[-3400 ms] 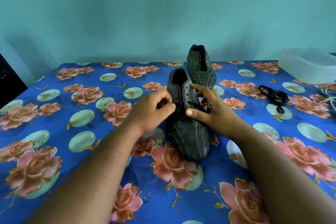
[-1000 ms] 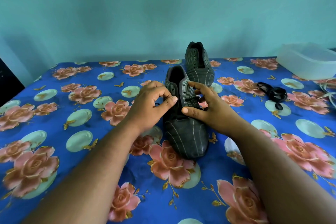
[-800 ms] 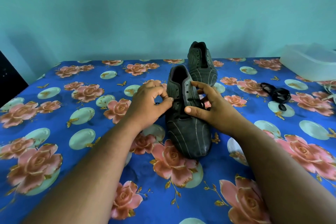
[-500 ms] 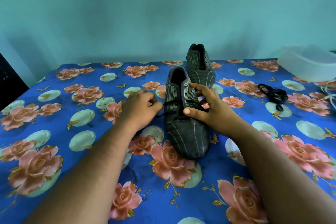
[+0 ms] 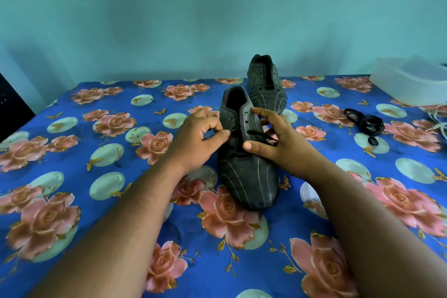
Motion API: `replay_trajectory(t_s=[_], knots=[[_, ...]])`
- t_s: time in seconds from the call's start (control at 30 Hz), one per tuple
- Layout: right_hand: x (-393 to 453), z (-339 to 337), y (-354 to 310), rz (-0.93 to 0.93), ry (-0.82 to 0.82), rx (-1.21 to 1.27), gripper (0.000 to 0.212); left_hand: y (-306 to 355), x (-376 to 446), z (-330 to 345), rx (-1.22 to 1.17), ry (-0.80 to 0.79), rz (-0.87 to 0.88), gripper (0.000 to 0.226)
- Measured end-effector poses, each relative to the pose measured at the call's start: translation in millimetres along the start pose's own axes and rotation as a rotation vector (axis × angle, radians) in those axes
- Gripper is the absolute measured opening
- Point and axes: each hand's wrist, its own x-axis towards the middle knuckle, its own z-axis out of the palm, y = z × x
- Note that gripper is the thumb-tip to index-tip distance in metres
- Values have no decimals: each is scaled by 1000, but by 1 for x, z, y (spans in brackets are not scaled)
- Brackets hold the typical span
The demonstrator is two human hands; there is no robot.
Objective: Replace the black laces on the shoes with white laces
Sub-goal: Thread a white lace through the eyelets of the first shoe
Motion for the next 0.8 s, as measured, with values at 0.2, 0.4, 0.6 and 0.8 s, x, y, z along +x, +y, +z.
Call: replay_trajectory(t_s=[0.2, 0.4, 0.6, 0.8], knots=[[0, -1, 0, 24, 2, -13, 103, -7, -2, -11, 121, 78, -249, 22], [-1, -1, 1, 27, 2, -17, 103, 11, -4, -9, -94, 22, -83, 8], [0, -2, 0, 24, -8, -22, 103, 11, -3, 1, -14, -37, 1, 26], [-1, -3, -3, 13, -13, -63, 100, 11, -3, -4, -71, -64, -78, 23]])
